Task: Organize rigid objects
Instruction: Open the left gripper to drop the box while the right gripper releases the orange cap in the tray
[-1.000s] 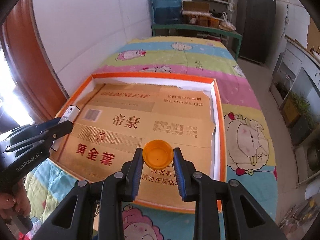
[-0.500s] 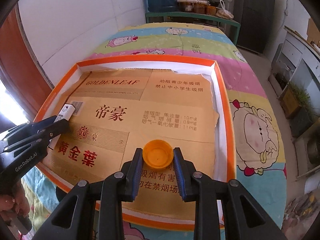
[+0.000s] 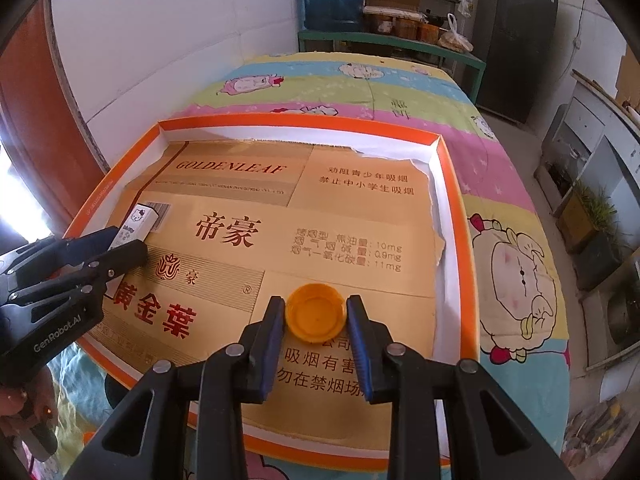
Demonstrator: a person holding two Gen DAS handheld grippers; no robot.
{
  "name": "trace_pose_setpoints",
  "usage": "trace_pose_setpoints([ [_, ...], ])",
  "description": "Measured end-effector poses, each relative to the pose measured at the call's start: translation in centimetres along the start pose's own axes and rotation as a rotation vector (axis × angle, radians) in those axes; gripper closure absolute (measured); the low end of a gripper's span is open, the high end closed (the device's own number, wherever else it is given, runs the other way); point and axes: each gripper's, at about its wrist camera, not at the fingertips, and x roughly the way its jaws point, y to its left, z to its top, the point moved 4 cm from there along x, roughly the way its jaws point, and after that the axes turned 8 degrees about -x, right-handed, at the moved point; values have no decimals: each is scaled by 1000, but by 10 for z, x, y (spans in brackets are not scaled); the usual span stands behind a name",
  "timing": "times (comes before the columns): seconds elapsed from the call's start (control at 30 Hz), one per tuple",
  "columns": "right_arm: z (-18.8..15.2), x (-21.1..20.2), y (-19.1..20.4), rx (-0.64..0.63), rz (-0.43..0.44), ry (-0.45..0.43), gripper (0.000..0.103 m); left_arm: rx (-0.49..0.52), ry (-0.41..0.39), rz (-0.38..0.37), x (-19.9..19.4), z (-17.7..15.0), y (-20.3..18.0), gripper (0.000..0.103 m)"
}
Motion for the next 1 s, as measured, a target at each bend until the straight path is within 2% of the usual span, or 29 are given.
trace_pose_setpoints([
  [0.07, 0, -1, -1, 8, 0, -3, 56, -1, -6, 13, -2, 0, 0, 60],
  [0.1, -1, -2, -1, 10, -1, -7, 54, -1, -9, 18, -3, 0, 0, 57],
  [0.2, 0, -5, -2, 18, -5, -17, 53, 5, -45, 17, -13, 1, -1, 57],
  [0.27, 0, -7, -3, 19, -11, -24, 53, 5, -67, 12, -21, 2, -2, 53],
  [0.33, -1, -10, -2, 13, -25, -28, 53, -3, -72, 3, -26, 4, -1, 33],
  [0.4, -2, -12, -3, 16, -25, -30, 53, -20, -82, -8, -32, 4, 2, 28],
  [0.53, -6, -20, -3, 31, -25, -37, 53, -9, -104, -14, -44, 2, 3, 28],
  [0.8, -15, -45, 0, 41, -47, -64, 53, -24, -100, -53, -70, -9, 8, 28],
  [1.0, -28, -70, 4, 59, -54, -94, 53, -27, -104, -44, -89, -25, 9, 28],
])
